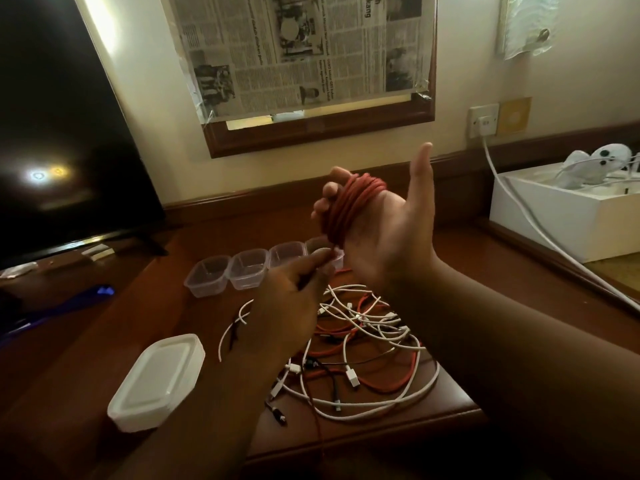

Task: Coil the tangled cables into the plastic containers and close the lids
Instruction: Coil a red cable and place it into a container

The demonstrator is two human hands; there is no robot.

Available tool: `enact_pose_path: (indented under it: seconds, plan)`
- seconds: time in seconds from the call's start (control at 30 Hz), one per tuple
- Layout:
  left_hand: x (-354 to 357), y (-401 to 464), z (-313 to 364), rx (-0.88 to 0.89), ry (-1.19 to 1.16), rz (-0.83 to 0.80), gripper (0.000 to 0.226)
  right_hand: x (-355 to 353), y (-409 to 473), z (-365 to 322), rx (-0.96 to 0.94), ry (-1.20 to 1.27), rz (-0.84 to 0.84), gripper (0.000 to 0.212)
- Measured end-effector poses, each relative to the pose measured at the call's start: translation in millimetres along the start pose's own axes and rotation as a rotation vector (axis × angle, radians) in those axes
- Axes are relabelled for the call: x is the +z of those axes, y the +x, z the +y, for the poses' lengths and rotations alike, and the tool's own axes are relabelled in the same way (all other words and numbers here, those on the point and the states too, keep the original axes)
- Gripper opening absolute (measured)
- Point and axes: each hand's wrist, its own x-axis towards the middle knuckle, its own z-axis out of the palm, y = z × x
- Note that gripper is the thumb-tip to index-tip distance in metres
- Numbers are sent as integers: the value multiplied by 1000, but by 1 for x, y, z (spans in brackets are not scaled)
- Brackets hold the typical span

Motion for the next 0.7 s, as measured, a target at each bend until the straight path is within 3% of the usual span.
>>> enact_pose_path:
  seconds: [0.07,0.17,0.2,0.27,0.33,0.43,0.53,0.6,0.7]
  plan:
    - [-4,0,3,30,53,-20,19,-7,0,4,-171,-372,61,75]
    - [-20,4,10,121,86,-8,16,-13,-6,14,-435,-1245,20,61]
    - [-27,8,13,181,132,14,16,-15,-9,16,-441,-1433,-32,68]
    - [-38,13,19,259,195,5,14,-12,-11,16,-281,-1518,-91,79]
    - [-43,17,20,218,130,-69,12,-3,-11,11,-1,-1412,-119,84]
    - [-42,20,12,59,-112,-126,28,6,-11,2,431,-1095,-74,82]
    - [-36,21,-3,-131,-466,-141,25,-1,-11,-1,693,-674,-94,89]
    - [-25,20,-11,-259,-722,-113,16,-3,-13,1,700,-337,-117,88]
    - [-3,13,-17,-406,-877,-13,10,-1,-14,3,483,150,-36,88]
